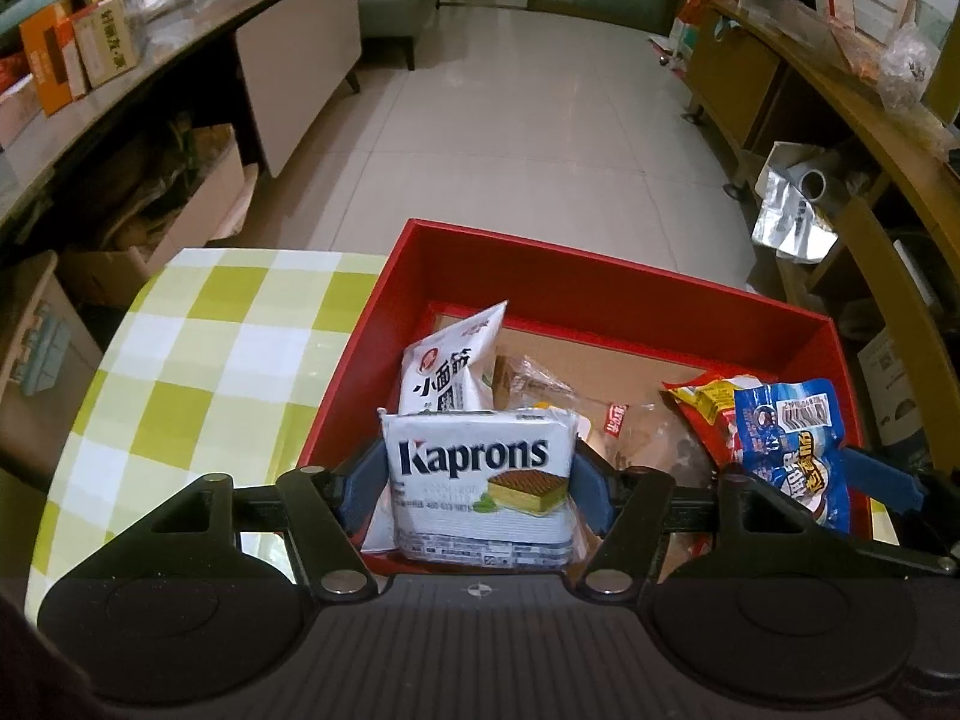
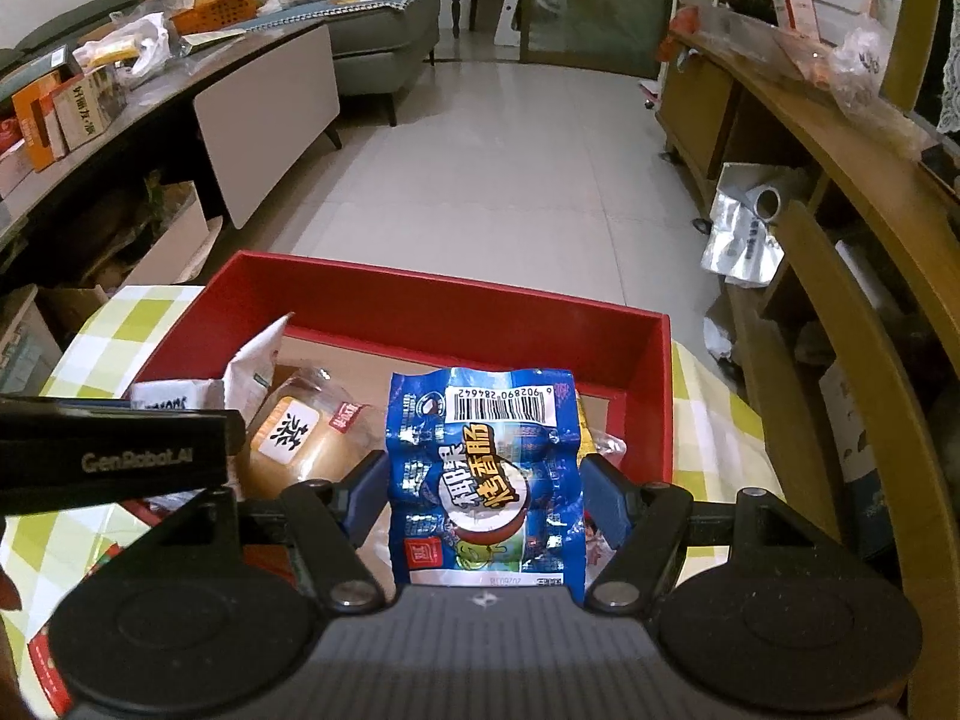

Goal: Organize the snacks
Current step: 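Lower the Kaprons pack into the red box with left tool while right tool lowers blue bag, then open both tools and withdraw them from the red box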

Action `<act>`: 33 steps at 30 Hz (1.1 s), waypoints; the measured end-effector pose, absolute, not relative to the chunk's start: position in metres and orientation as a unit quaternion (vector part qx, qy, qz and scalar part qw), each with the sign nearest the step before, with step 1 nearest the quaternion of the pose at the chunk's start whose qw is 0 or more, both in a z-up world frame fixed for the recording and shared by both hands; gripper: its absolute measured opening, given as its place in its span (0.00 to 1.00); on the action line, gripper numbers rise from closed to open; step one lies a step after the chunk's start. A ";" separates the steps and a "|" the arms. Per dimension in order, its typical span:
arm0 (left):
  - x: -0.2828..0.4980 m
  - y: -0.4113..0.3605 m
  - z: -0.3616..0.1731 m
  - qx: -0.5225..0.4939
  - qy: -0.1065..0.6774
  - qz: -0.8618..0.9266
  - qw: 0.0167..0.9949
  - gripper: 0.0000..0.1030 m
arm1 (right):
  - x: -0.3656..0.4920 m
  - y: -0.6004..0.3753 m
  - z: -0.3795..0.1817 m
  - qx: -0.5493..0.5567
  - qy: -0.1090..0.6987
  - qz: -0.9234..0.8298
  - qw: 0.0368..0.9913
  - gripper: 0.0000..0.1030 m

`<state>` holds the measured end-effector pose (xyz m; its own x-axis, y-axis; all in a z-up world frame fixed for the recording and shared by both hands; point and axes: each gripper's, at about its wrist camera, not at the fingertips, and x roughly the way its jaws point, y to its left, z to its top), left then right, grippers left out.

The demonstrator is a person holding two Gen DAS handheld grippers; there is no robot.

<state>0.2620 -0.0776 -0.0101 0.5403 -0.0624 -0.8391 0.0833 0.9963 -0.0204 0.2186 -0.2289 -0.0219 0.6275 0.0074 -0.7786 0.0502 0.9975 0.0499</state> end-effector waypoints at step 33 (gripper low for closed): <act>0.223 -0.068 0.020 0.043 0.440 -0.048 0.896 0.82 | 0.184 -0.222 0.009 0.036 0.396 -0.022 0.917 0.80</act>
<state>0.2232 -0.0676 0.0198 0.6080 -0.0477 -0.7925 0.1237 0.9917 0.0351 0.1838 -0.2218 0.0088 0.6852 -0.0118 -0.7283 0.0690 0.9964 0.0487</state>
